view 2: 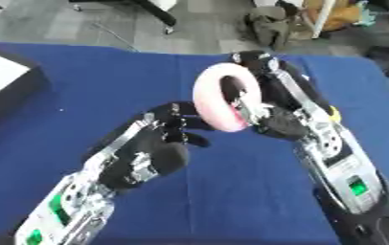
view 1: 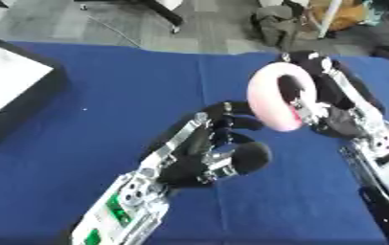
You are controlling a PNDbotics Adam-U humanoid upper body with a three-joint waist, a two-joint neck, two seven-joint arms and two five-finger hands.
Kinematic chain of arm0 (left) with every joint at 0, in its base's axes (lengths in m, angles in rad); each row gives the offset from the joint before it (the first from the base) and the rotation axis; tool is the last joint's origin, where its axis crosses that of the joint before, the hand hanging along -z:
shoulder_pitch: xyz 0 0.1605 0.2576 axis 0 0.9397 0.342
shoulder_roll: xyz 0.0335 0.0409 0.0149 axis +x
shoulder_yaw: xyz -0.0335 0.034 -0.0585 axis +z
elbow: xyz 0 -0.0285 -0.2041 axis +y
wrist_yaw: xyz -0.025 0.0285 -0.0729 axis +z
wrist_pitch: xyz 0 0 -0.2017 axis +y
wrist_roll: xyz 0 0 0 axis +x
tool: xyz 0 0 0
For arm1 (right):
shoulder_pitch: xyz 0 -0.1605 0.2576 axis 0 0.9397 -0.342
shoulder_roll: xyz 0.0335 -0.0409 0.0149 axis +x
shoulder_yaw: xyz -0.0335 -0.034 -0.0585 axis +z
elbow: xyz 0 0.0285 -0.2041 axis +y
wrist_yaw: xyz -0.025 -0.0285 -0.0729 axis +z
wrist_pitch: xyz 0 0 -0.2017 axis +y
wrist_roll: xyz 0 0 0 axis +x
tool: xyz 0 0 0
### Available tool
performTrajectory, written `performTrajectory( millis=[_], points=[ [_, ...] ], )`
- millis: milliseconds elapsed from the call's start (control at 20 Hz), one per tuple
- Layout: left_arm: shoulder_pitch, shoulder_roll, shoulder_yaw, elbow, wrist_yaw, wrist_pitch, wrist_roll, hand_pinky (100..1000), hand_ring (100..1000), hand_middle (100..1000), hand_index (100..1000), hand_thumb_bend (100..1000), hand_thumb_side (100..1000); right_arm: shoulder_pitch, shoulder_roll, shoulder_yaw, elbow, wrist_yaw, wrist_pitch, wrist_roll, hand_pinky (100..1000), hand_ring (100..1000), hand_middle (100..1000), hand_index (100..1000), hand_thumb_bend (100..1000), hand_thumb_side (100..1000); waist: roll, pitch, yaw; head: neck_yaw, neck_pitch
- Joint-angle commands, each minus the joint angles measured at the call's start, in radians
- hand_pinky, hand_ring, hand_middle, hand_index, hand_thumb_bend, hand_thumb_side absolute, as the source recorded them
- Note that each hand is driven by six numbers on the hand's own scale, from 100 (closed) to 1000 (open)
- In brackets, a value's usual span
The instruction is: Pick up the objects with one hand, pass them to the other hand, and then place them into the box on the other side of the table.
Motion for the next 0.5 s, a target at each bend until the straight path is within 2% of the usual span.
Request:
performTrajectory(
  millis=[50, 500],
  points=[
    [-0.017, 0.007, 0.012, -0.036, 0.024, 0.011, 0.004, 759, 803, 786, 793, 868, 590, -0.01, -0.007, -0.006, -0.021, 0.026, -0.004, 0.0, 732, 679, 479, 258, 100, 470, 0.001, -0.009, -0.002, -0.005, -0.002],
    [-0.017, 0.01, 0.0, -0.026, 0.052, 0.032, -0.001, 757, 802, 787, 794, 871, 594, -0.024, -0.031, -0.02, -0.021, 0.162, -0.08, 0.028, 728, 674, 485, 253, 100, 470, 0.001, -0.008, -0.004, -0.01, -0.002]
  ],
)
